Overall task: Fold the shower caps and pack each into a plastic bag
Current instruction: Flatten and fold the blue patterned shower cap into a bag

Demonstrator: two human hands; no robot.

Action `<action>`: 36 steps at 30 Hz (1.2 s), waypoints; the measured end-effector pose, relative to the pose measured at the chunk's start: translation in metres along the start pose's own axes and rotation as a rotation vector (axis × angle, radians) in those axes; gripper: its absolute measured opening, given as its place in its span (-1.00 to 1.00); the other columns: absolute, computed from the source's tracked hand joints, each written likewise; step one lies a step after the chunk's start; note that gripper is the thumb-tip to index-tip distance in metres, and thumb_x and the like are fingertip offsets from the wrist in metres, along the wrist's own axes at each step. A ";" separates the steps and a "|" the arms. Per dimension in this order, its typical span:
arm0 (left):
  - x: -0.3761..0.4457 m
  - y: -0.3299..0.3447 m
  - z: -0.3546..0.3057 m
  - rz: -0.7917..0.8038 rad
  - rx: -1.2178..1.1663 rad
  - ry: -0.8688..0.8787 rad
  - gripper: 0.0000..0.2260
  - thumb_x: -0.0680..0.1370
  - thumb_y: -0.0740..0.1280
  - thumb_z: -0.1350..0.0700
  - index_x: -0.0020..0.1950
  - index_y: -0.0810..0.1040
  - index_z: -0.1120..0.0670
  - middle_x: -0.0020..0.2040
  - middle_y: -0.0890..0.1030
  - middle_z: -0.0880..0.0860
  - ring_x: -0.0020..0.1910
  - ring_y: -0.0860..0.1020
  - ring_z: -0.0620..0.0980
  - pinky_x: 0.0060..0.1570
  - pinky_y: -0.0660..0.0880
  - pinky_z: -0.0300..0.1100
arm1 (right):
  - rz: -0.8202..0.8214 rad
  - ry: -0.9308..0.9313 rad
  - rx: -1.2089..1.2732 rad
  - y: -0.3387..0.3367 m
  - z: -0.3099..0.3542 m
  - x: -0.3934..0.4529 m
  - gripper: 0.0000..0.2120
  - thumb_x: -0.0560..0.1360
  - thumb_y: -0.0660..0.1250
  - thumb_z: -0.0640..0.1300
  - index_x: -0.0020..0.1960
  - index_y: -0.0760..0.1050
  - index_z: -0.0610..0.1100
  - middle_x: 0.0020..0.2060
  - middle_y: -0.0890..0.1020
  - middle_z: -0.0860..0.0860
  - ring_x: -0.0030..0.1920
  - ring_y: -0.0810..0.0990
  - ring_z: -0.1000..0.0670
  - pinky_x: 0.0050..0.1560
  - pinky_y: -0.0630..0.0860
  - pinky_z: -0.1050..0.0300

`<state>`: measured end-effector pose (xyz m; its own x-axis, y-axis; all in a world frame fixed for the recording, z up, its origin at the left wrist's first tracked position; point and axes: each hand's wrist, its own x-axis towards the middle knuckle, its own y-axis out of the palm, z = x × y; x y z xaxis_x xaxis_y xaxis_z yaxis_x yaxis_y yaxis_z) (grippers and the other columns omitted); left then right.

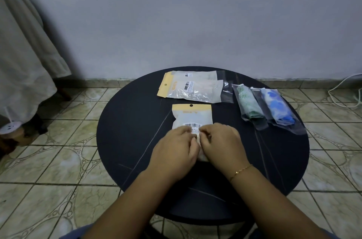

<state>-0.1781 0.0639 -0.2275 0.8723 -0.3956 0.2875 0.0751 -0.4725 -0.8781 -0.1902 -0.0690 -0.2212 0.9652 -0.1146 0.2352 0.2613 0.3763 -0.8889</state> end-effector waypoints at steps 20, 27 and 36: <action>0.030 0.025 0.021 0.242 0.131 -0.139 -0.54 0.66 -0.19 -0.04 0.55 -0.23 -0.03 0.55 -0.23 -0.14 0.50 -0.27 -0.20 0.43 -0.32 -0.12 | 0.249 0.021 -0.027 0.026 -0.008 0.029 -0.53 0.64 -0.18 0.09 0.53 -0.12 0.12 0.53 -0.11 0.19 0.52 -0.17 0.12 0.49 -0.17 -0.09; 0.031 0.011 0.028 0.227 -0.341 -0.185 -0.57 0.66 -0.09 -0.09 0.54 0.08 -0.08 0.55 0.01 -0.17 0.50 -0.07 -0.27 0.48 -0.23 -0.17 | 0.221 0.066 0.530 0.013 -0.021 0.032 -0.56 0.63 0.03 0.03 0.50 0.16 0.01 0.50 0.15 0.12 0.50 0.04 0.14 0.50 -0.12 0.08; -0.012 -0.006 0.021 -0.510 -0.011 0.365 -0.82 0.47 0.31 0.03 -0.13 0.69 0.05 -0.12 0.59 -0.02 -0.12 0.50 -0.04 -0.09 0.36 -0.14 | -0.272 -0.286 0.302 0.000 -0.027 -0.022 -0.72 0.47 0.19 0.06 0.02 0.62 0.03 0.13 0.55 0.13 0.21 0.40 0.13 0.17 0.20 0.17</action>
<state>-0.1786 0.0881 -0.2334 0.5064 -0.3608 0.7832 0.4315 -0.6804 -0.5924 -0.2121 -0.0917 -0.2367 0.8155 -0.0041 0.5788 0.4553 0.6220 -0.6370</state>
